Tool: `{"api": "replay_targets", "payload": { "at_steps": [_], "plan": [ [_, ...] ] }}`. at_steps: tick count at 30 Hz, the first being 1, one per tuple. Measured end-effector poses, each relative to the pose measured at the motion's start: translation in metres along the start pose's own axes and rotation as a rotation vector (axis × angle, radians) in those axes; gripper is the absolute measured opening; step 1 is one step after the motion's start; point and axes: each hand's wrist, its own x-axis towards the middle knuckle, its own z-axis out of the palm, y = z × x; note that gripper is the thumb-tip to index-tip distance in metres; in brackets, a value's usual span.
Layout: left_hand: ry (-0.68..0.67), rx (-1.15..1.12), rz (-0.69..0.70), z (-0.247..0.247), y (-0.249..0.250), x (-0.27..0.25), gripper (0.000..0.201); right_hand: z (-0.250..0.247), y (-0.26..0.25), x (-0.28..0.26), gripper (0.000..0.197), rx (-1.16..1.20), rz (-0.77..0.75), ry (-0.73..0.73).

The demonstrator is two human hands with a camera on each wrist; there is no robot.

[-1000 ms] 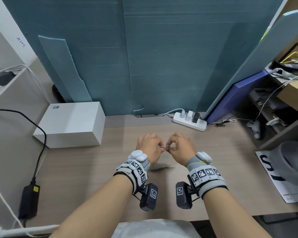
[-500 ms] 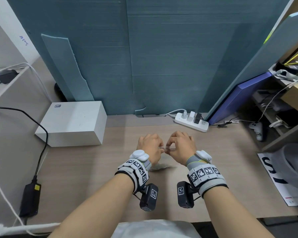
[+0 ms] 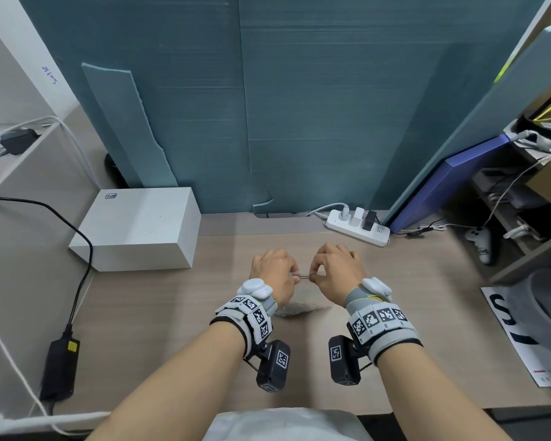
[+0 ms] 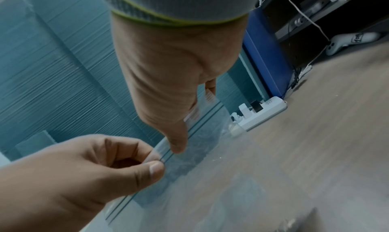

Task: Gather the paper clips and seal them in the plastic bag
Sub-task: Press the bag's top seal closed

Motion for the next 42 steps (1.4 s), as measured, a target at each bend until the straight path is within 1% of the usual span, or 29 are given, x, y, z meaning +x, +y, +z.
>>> {"api": "replay_targets", "payload": {
  "at_steps": [3, 6, 8, 11, 15, 17, 20, 26, 29, 33, 35, 39, 42],
  "plan": [
    [0.001, 0.001, 0.015, 0.000, 0.002, -0.001, 0.006, 0.001, -0.007, 0.003, 0.007, 0.009, -0.015, -0.018],
    [0.021, 0.005, -0.009, 0.000, -0.001, -0.001, 0.009, 0.002, -0.008, 0.006, 0.011, -0.001, -0.012, -0.033],
    [0.016, 0.009, -0.020, -0.001, -0.007, -0.001, 0.008, 0.004, -0.006, 0.005, 0.010, 0.013, 0.001, -0.031],
    [0.009, 0.000, -0.008, -0.002, -0.007, -0.002, 0.006, 0.005, -0.011, 0.006, 0.008, 0.018, -0.023, -0.031],
    [0.029, -0.021, -0.033, -0.003, -0.009, -0.002, 0.009, 0.005, -0.016, 0.009, 0.013, -0.001, -0.046, -0.038],
    [0.021, -0.023, -0.045, -0.004, -0.014, -0.001, 0.008, 0.006, -0.013, 0.009, 0.011, 0.007, -0.034, -0.032],
    [0.021, -0.013, -0.026, -0.004, -0.015, -0.002, 0.008, 0.007, -0.017, 0.010, 0.006, 0.021, -0.049, -0.030],
    [0.033, -0.035, -0.053, -0.004, -0.024, -0.004, 0.011, 0.006, -0.020, 0.013, 0.009, 0.014, -0.060, -0.039],
    [0.028, -0.022, -0.040, -0.004, -0.026, -0.004, 0.008, 0.008, -0.023, 0.011, 0.005, 0.029, -0.066, -0.039],
    [0.047, -0.071, -0.045, -0.004, -0.030, -0.005, 0.011, 0.009, -0.029, 0.014, 0.003, 0.027, -0.093, -0.056],
    [0.060, -0.073, -0.067, -0.005, -0.034, -0.005, 0.014, 0.011, -0.029, 0.014, 0.008, 0.019, -0.090, -0.051],
    [0.044, -0.037, -0.061, -0.006, -0.034, -0.006, 0.010, 0.012, -0.033, 0.015, 0.008, 0.030, -0.092, -0.046],
    [0.048, -0.064, -0.061, -0.006, -0.035, -0.007, 0.009, 0.011, -0.035, 0.016, 0.006, 0.059, -0.110, -0.040]
  ]
}}
